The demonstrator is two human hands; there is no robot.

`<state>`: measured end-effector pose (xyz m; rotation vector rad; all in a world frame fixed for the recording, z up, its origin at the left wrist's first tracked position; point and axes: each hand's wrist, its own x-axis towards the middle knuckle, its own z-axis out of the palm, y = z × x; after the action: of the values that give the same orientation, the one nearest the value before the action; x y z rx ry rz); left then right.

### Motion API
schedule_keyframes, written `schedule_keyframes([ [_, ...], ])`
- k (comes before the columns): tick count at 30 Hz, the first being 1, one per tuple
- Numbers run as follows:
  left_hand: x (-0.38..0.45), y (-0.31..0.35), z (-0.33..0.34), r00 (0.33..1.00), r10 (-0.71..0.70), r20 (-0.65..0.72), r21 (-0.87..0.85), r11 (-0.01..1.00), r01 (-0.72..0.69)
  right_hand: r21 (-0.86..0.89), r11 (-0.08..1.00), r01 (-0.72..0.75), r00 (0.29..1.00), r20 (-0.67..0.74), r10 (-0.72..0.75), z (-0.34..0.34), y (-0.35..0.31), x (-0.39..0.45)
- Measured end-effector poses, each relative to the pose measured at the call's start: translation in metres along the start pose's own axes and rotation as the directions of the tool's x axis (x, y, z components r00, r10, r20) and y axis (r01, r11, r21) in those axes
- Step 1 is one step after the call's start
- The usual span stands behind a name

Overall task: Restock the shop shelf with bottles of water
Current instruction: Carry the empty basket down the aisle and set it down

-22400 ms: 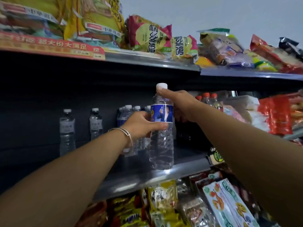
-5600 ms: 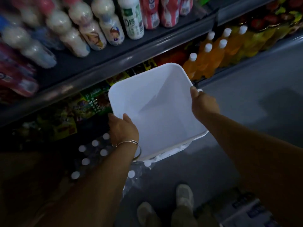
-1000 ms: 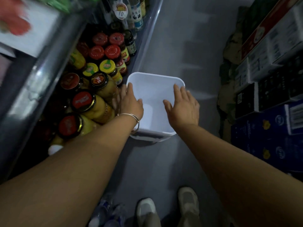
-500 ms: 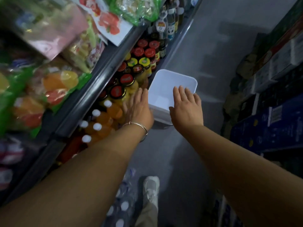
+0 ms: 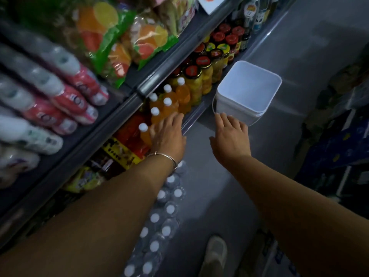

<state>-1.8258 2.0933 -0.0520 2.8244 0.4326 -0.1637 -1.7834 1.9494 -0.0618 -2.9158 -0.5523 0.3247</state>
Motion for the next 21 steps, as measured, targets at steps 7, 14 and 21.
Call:
schedule_keyframes([
  [7,-0.085,-0.078,0.027,0.995,-0.095,-0.013,-0.044,0.995,0.095,0.003,0.996,0.092,0.994,0.054,-0.092,0.064,-0.070,-0.055],
  [14,-0.118,-0.130,0.093,0.978,-0.208,0.019,-0.087,0.974,0.209,0.016,0.984,0.176,0.973,0.152,-0.176,0.146,-0.097,-0.067],
  [21,-0.121,-0.157,0.178,0.970,-0.235,0.068,-0.175,0.954,0.244,0.054,0.994,0.096,0.957,0.271,-0.107,0.235,-0.084,-0.054],
])
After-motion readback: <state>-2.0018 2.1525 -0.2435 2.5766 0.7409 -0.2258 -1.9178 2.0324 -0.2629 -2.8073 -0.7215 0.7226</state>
